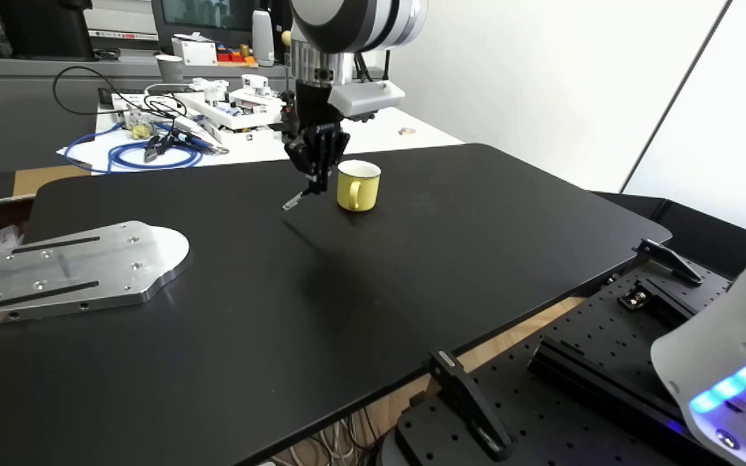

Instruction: Remove the pen from the yellow mug cup and put it on the table

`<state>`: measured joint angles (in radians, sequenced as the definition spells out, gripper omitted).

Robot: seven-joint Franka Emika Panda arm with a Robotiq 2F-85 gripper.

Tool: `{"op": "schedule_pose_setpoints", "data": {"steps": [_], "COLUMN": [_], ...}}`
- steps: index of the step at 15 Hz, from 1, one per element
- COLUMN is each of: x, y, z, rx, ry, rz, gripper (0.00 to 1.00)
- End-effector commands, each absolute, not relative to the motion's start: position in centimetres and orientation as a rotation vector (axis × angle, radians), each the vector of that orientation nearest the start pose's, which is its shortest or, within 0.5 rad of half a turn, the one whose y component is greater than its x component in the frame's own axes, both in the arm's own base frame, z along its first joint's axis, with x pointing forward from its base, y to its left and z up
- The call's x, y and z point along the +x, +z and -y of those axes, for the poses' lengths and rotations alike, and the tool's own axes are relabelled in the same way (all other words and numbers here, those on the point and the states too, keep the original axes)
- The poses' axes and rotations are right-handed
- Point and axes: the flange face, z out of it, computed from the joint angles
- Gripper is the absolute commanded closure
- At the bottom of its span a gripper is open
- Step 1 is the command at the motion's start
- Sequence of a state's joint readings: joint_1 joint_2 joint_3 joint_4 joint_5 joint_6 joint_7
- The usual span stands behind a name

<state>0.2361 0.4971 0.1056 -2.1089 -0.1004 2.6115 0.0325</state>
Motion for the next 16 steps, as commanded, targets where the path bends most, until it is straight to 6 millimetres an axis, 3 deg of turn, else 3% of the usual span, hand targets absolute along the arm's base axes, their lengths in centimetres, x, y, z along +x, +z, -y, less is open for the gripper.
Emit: {"op": "schedule_pose_setpoints", "data": {"steps": [1,3,4,5,7,14,15,16], "x": [53.5,53.4,53.5,53.6,54.2,56.9,57.0,56.9], "y": [15.9,14.9,14.9,14.9,16.0,22.8,23.5,21.8], "z": [-18.7,-18.2,-18.0,-17.8,-17.3,-16.9,-17.0,-17.0], "rx": [-3.109,-3.115,-3.114,-3.118,-3.126,-3.152,-3.148,-3.14], "ry": [0.006,0.048,0.086,0.106,0.146,0.135,0.148,0.131], "rz": [0.522,0.515,0.521,0.512,0.497,0.474,0.484,0.506], "gripper": [0.97,0.97,0.63,0.62,0.49,0.03,0.0,0.14]}}
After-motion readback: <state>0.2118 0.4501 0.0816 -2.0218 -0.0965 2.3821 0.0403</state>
